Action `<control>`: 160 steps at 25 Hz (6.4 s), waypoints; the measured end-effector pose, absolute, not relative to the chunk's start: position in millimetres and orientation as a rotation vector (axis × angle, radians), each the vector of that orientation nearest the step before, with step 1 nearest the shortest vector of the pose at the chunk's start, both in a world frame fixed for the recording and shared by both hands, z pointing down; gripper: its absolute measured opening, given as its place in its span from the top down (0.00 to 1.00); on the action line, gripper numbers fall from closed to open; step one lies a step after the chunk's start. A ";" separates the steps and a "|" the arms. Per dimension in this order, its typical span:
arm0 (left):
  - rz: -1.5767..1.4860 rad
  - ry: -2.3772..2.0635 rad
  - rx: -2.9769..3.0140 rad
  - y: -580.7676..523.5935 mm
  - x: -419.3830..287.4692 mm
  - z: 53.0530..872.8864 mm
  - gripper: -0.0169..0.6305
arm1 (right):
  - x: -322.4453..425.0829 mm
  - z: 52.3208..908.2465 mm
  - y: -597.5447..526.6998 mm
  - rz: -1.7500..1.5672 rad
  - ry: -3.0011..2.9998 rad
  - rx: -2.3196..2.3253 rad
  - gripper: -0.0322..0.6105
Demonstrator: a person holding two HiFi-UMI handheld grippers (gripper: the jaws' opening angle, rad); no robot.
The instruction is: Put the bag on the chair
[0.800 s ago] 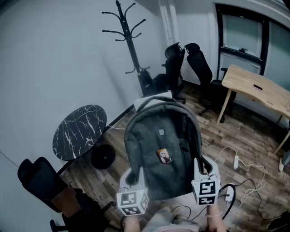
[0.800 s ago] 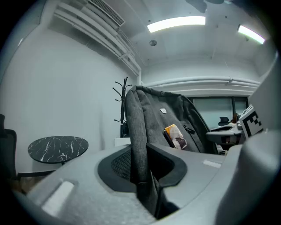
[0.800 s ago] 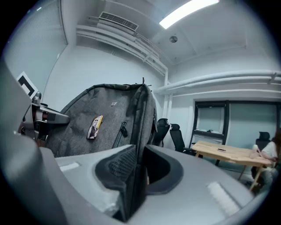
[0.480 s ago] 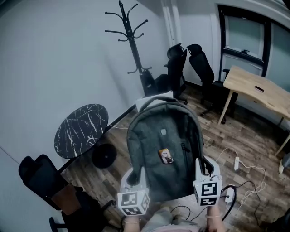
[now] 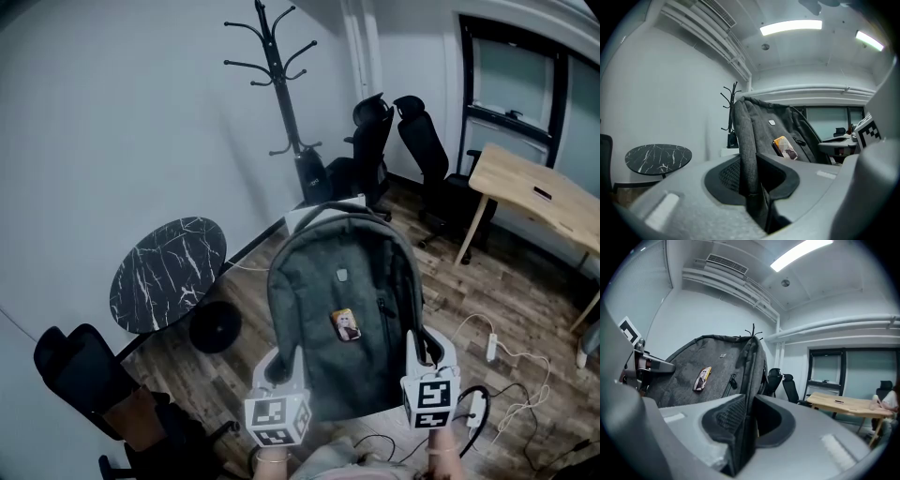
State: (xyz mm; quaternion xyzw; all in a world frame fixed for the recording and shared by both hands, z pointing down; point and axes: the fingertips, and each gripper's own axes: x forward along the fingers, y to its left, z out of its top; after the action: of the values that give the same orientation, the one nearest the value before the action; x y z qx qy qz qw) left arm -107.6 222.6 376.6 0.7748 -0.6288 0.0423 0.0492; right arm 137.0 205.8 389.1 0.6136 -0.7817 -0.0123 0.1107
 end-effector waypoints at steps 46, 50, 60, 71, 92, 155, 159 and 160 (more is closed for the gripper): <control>0.208 -1.803 2.374 43.9 -124.5 401.1 0.86 | 113.7 419.5 38.0 0.074 -2.236 1.821 0.86; 0.218 -1.805 2.368 22.2 -115.7 402.0 0.86 | 122.4 422.2 13.9 0.079 -2.245 1.802 0.87; 0.231 -1.819 2.311 -14.2 -99.3 419.0 0.86 | 137.2 436.8 -36.0 0.090 -2.284 1.722 0.87; 0.257 -1.824 2.233 -52.5 -112.0 449.5 0.86 | 121.7 464.6 -85.4 0.136 -2.284 1.644 0.87; 0.321 -1.717 2.203 -154.4 -147.2 499.2 0.86 | 83.6 512.2 -185.5 0.213 -2.237 1.568 0.87; 0.569 -1.609 2.012 -302.7 -180.4 696.3 0.86 | 47.7 703.2 -332.7 0.414 -2.030 1.402 0.88; 0.589 -1.600 2.006 -309.0 -181.9 703.8 0.86 | 46.1 711.1 -339.3 0.423 -2.018 1.389 0.88; 0.596 -1.598 2.005 -310.2 -182.1 705.7 0.86 | 46.1 713.0 -340.9 0.424 -2.014 1.385 0.88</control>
State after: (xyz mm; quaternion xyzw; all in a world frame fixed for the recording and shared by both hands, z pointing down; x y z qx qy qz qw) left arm -182.1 -310.2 705.7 0.7371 -0.5875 0.2190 0.2520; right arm 46.1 -340.9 713.0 0.5282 -0.7680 0.1616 0.3242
